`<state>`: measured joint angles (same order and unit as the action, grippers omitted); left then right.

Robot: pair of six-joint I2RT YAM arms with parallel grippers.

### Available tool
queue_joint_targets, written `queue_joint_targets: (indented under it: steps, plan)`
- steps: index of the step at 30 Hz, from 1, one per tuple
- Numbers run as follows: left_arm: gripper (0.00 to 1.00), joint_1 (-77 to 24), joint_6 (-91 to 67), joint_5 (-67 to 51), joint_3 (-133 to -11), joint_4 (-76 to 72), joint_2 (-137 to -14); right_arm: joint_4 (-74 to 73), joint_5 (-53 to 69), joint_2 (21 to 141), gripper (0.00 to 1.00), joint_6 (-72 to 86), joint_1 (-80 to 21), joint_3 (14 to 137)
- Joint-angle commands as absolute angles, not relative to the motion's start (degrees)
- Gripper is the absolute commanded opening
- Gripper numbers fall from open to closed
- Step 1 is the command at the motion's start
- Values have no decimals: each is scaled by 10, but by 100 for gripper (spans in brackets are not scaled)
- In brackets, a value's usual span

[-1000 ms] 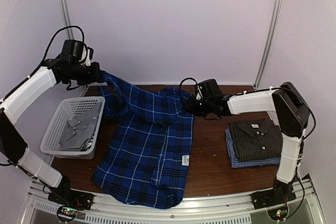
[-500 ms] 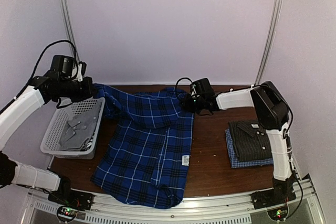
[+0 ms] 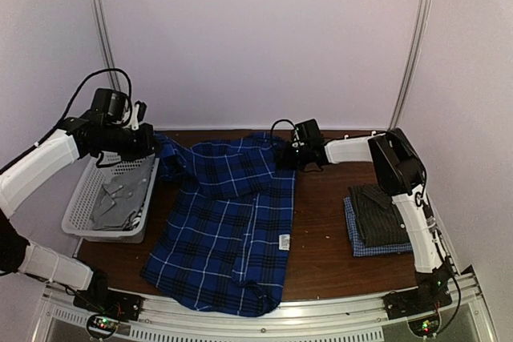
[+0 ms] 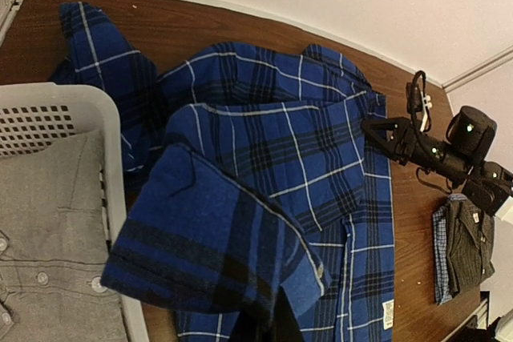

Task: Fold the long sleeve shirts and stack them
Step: Move the right arm to the center of the board with the 1/3-folded shirt.

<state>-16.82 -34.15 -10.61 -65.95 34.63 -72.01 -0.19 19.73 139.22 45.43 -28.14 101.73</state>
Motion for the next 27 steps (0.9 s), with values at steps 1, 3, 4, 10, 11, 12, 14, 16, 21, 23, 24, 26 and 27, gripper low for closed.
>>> queue_joint_targets:
  steps: [1,3,4,10,11,12,14,16,21,23,24,26,27]
  plan:
    - [0,-196,-340,-127,-678,301,-755,-78,196,1449,22,442,-255,1106]
    - [0,-209,-344,-124,-686,296,-772,-107,197,1477,22,433,-247,1156]
    - [0,-214,-346,-123,-689,294,-782,-120,199,1491,22,431,-242,1179]
    - [0,-233,-353,-119,-714,286,-833,-145,240,1547,25,422,-210,1283]
    - [0,-235,-354,-118,-717,286,-838,-147,246,1547,26,417,-208,1291]
    - [0,-237,-354,-118,-719,286,-841,-152,251,1545,28,410,-208,1299]
    - [0,-239,-356,-115,-718,284,-843,-165,261,1529,32,393,-208,1309]
    - [0,-239,-356,-113,-713,282,-843,-175,260,1506,36,379,-211,1301]
    - [0,-239,-354,-107,-701,280,-842,-192,235,1399,43,349,-223,1235]
    - [0,-239,-353,-105,-698,278,-842,-185,228,1349,43,340,-231,1183]
    - [0,-239,-352,-105,-698,278,-840,-179,219,1322,43,336,-236,1151]
    - [0,-239,-348,-103,-699,278,-838,-159,211,1265,43,332,-245,1079]
    - [0,-239,-346,-101,-700,278,-836,-147,209,1238,43,333,-250,1043]
